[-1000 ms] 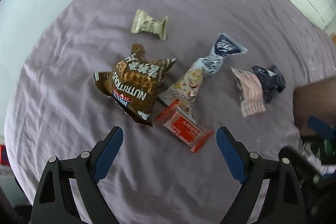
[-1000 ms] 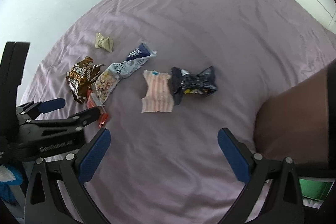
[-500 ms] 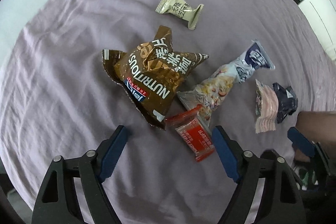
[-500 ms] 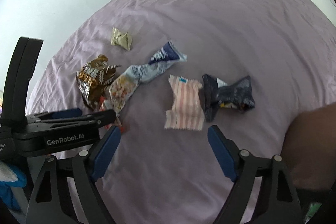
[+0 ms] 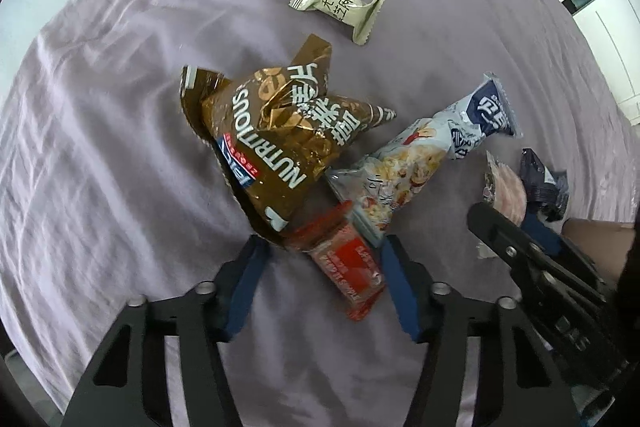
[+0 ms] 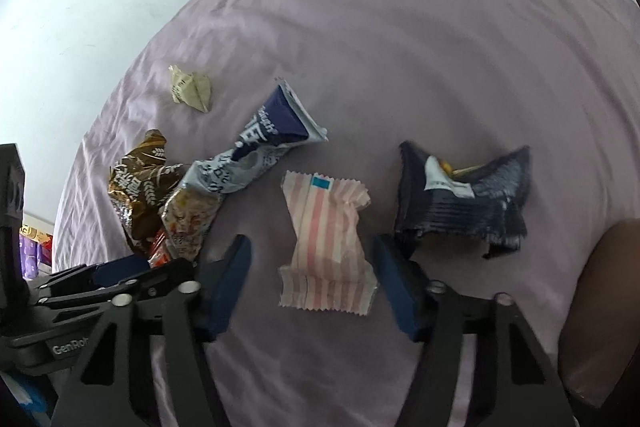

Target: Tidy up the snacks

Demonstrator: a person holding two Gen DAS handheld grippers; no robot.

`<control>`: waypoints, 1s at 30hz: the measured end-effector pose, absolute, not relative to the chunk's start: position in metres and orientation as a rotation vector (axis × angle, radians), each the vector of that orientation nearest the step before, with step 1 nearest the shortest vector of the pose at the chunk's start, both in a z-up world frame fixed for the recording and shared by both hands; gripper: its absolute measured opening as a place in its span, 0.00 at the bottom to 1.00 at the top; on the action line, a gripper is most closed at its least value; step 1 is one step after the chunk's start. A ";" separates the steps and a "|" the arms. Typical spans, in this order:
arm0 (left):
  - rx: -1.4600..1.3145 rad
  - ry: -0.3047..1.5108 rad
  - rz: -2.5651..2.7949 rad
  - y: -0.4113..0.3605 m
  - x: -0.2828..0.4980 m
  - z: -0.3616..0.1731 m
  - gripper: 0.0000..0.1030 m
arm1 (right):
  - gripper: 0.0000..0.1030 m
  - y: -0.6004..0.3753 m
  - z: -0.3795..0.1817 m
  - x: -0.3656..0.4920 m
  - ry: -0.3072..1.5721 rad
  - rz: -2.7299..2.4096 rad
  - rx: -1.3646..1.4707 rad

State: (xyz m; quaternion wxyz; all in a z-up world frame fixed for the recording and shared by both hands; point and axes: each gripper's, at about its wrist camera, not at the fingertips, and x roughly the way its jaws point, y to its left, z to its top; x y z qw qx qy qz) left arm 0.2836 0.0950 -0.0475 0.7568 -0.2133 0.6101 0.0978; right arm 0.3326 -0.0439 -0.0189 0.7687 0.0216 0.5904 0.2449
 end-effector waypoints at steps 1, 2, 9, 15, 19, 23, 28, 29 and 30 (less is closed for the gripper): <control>-0.476 1.331 0.211 0.099 0.280 -0.051 0.41 | 0.55 -0.044 -0.021 0.334 1.287 0.530 0.048; -0.483 1.331 0.210 0.103 0.276 -0.055 0.41 | 0.51 -0.044 -0.022 0.334 1.291 0.530 0.047; -0.504 1.326 0.216 0.110 0.268 -0.059 0.29 | 0.45 -0.039 -0.031 0.336 1.312 0.514 0.000; -0.475 1.318 0.202 0.105 0.258 -0.059 0.25 | 0.36 -0.044 -0.027 0.334 1.309 0.514 0.010; -0.460 1.314 0.182 0.103 0.248 -0.057 0.24 | 0.32 -0.048 -0.020 0.326 1.306 0.513 0.030; -0.436 1.311 0.161 0.104 0.238 -0.054 0.23 | 0.32 -0.051 -0.013 0.315 1.302 0.507 0.037; -0.398 1.306 0.142 0.100 0.228 -0.047 0.22 | 0.32 -0.052 -0.004 0.302 1.296 0.500 0.041; -0.391 1.303 0.138 0.097 0.224 -0.043 0.22 | 0.32 -0.052 -0.003 0.298 1.295 0.498 0.036; -0.387 1.300 0.134 0.096 0.221 -0.041 0.22 | 0.32 -0.053 -0.001 0.295 1.295 0.498 0.033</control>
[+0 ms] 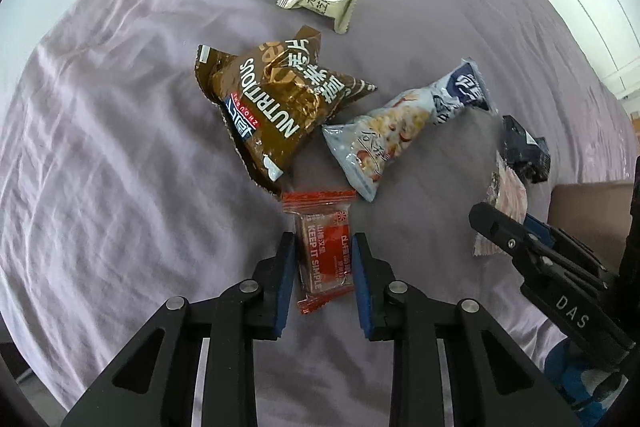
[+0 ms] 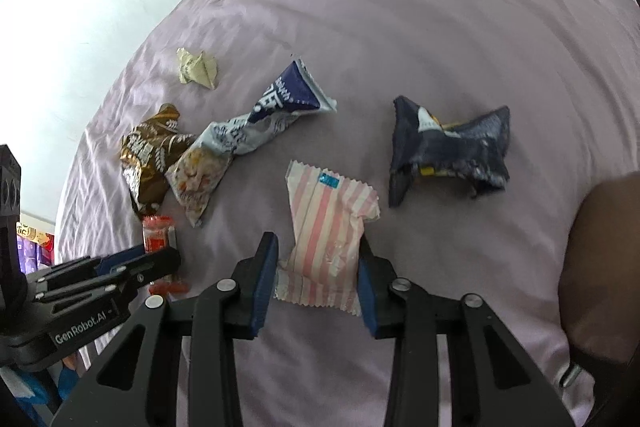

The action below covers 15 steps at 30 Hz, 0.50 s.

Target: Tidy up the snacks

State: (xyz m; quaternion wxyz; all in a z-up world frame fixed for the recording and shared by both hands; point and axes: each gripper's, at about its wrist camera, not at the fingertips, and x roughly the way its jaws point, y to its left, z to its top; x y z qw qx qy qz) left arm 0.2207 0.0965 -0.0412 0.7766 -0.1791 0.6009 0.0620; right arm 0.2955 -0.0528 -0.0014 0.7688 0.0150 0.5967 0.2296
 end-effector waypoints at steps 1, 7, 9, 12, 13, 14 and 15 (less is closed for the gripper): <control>-0.382 1.297 0.129 0.095 0.218 -0.040 0.22 | 0.32 -0.053 0.000 0.293 1.295 0.499 0.031; -0.364 1.292 0.106 0.098 0.192 -0.027 0.22 | 0.32 -0.058 0.012 0.274 1.290 0.500 0.045; -0.353 1.291 0.094 0.097 0.185 -0.023 0.22 | 0.33 -0.060 0.016 0.269 1.287 0.500 0.054; -0.335 1.289 0.080 0.096 0.176 -0.012 0.22 | 0.33 -0.063 0.024 0.259 1.286 0.503 0.050; -0.328 1.288 0.075 0.096 0.174 -0.006 0.22 | 0.33 -0.064 0.027 0.256 1.286 0.505 0.047; -0.321 1.286 0.072 0.095 0.173 -0.003 0.22 | 0.33 -0.065 0.030 0.251 1.288 0.509 0.044; -0.312 1.285 0.067 0.094 0.170 0.000 0.22 | 0.33 -0.065 0.032 0.249 1.289 0.511 0.043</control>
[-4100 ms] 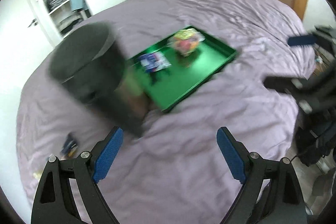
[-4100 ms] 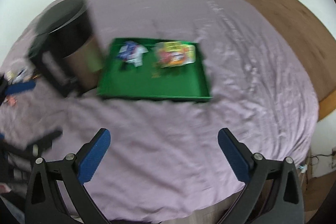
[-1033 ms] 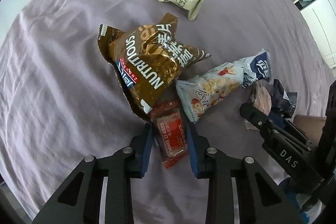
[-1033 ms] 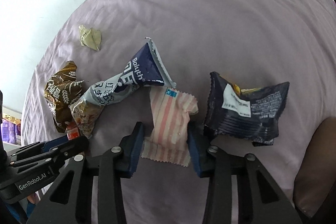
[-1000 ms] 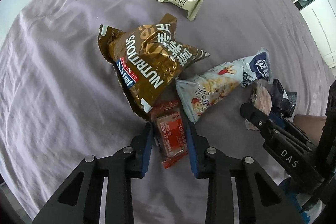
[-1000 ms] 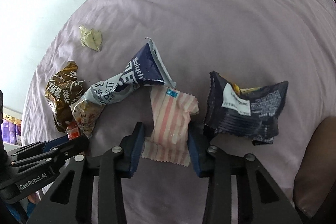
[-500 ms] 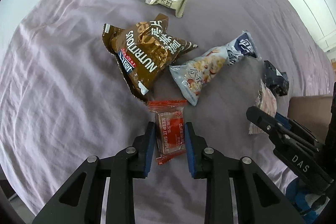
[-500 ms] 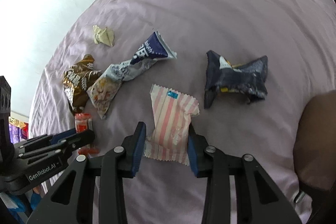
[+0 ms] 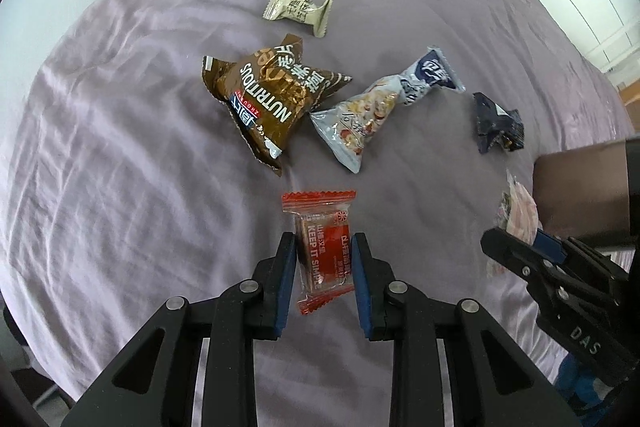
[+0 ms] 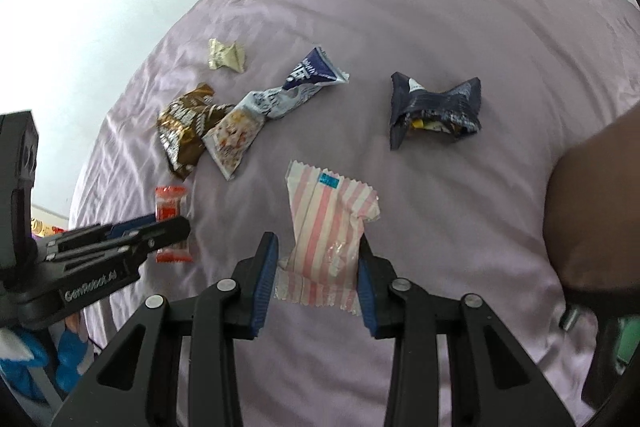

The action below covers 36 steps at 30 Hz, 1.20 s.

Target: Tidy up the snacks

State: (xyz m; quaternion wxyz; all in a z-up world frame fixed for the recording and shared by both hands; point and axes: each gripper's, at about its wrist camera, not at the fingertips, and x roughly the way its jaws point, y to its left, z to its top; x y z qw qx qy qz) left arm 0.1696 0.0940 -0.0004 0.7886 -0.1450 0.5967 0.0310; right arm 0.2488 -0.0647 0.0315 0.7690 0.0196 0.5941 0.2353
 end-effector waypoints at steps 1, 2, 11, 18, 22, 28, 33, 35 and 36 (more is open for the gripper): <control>-0.303 1.285 0.059 0.096 0.165 0.004 0.22 | 0.33 -0.065 0.034 0.245 1.290 0.513 0.041; -0.291 1.283 0.054 0.095 0.162 0.007 0.22 | 0.33 -0.066 0.036 0.239 1.293 0.515 0.040; -0.202 1.280 0.007 0.075 0.139 0.031 0.22 | 0.33 -0.077 0.048 0.192 1.329 0.523 0.023; -0.113 1.282 -0.070 0.043 0.116 0.046 0.22 | 0.33 -0.098 0.058 0.157 1.350 0.506 0.024; -0.074 1.284 -0.120 0.023 0.114 0.042 0.22 | 0.33 -0.115 0.063 0.140 1.359 0.478 0.031; -0.011 1.278 -0.204 -0.019 0.111 0.046 0.22 | 0.33 -0.143 0.069 0.116 1.366 0.416 0.054; 0.053 1.271 -0.279 -0.052 0.107 0.050 0.22 | 0.33 -0.169 0.072 0.100 1.368 0.356 0.087; 0.085 1.267 -0.307 -0.066 0.104 0.051 0.22 | 0.33 -0.181 0.074 0.094 1.367 0.328 0.101; 0.101 1.267 -0.323 -0.073 0.103 0.051 0.22 | 0.33 -0.186 0.074 0.092 1.366 0.316 0.106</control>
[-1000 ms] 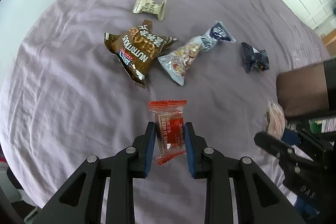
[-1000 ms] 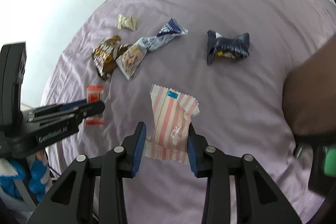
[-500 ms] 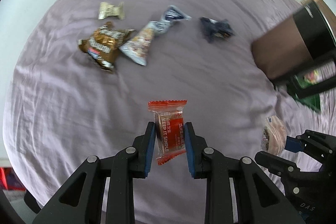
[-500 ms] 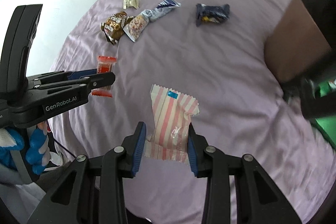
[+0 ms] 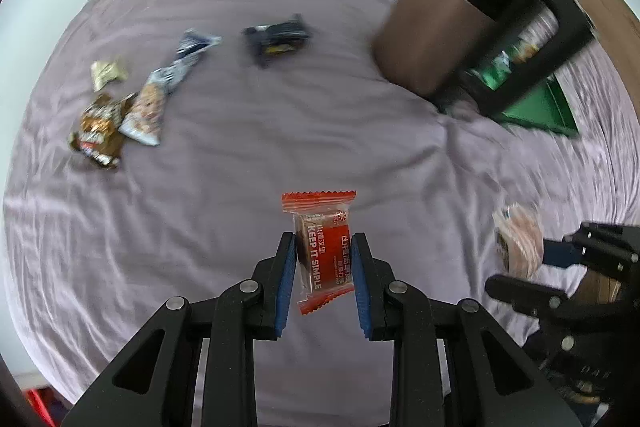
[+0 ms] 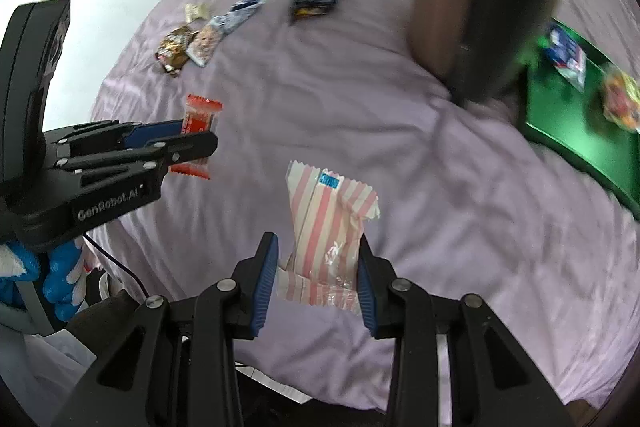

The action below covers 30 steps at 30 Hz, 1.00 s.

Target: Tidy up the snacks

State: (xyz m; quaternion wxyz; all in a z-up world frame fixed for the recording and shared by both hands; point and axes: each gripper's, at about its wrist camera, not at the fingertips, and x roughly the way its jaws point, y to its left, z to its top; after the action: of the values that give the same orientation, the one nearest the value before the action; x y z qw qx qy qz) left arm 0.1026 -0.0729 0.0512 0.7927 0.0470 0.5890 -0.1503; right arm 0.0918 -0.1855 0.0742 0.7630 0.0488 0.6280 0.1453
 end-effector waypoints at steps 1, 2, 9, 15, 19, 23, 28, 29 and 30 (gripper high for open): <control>0.112 1.268 -0.337 -0.079 0.101 0.051 0.22 | 0.33 -0.191 0.075 0.089 1.364 0.303 0.113; 0.123 1.268 -0.351 -0.085 0.101 0.051 0.22 | 0.33 -0.197 0.076 0.087 1.361 0.288 0.122; 0.221 1.259 -0.455 -0.130 0.094 0.052 0.22 | 0.33 -0.241 0.084 0.074 1.329 0.191 0.173; 0.293 1.246 -0.536 -0.171 0.088 0.052 0.22 | 0.33 -0.282 0.085 0.062 1.305 0.105 0.212; 0.340 1.238 -0.589 -0.201 0.084 0.050 0.22 | 0.33 -0.314 0.085 0.053 1.283 0.038 0.247; 0.368 1.230 -0.632 -0.233 0.084 0.048 0.22 | 0.33 -0.346 0.086 0.045 1.259 -0.030 0.274; 0.374 1.219 -0.675 -0.271 0.091 0.049 0.22 | 0.33 -0.382 0.089 0.042 1.225 -0.101 0.296; 0.373 1.213 -0.681 -0.280 0.093 0.049 0.22 | 0.33 -0.389 0.089 0.043 1.216 -0.114 0.300; 0.373 1.208 -0.684 -0.286 0.095 0.050 0.22 | 0.33 -0.394 0.090 0.045 1.209 -0.124 0.301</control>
State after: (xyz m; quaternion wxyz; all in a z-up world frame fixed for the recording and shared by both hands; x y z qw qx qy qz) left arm 0.0947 -0.2864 0.0498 0.7524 0.1709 0.5535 -0.3134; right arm 0.0447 -0.3941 0.0901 0.8104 0.1411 0.5657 -0.0582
